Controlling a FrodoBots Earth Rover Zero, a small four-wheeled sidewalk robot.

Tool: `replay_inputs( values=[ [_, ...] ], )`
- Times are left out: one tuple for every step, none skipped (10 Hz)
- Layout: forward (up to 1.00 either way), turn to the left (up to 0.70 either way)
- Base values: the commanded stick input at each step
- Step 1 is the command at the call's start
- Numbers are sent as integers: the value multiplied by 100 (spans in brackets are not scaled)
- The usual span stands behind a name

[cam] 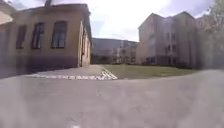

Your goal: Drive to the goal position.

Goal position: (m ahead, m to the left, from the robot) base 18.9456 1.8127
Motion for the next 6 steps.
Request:
replay_inputs(
  values=[
    [70,21],
    [70,38],
    [70,38],
    [70,25],
    [70,13],
    [70,7]
  ],
)
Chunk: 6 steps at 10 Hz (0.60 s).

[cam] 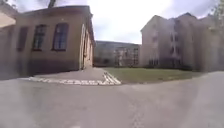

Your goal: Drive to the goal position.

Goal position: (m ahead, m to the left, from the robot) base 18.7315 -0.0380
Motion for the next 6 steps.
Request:
replay_inputs(
  values=[
    [70,3],
    [54,14],
    [30,30],
    [16,45],
    [10,58],
    [4,70]
  ],
)
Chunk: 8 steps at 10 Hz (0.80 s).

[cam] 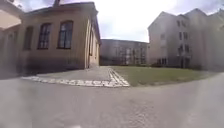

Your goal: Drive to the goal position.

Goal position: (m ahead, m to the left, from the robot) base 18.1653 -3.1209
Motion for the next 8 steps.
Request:
replay_inputs(
  values=[
    [0,67],
    [0,52],
    [0,37],
    [0,22],
    [0,7],
    [0,0],
    [0,0],
    [0,0]
  ],
)
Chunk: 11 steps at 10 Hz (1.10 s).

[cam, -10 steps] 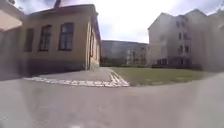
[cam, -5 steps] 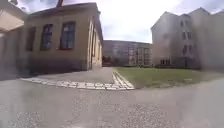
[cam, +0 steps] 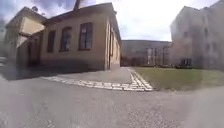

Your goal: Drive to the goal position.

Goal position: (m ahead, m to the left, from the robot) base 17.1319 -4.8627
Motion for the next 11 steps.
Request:
replay_inputs(
  values=[
    [0,0],
    [0,0],
    [0,0],
    [0,0],
    [0,0],
    [0,0],
    [16,1],
    [43,2],
    [70,3],
    [70,3],
    [70,3]
  ],
)
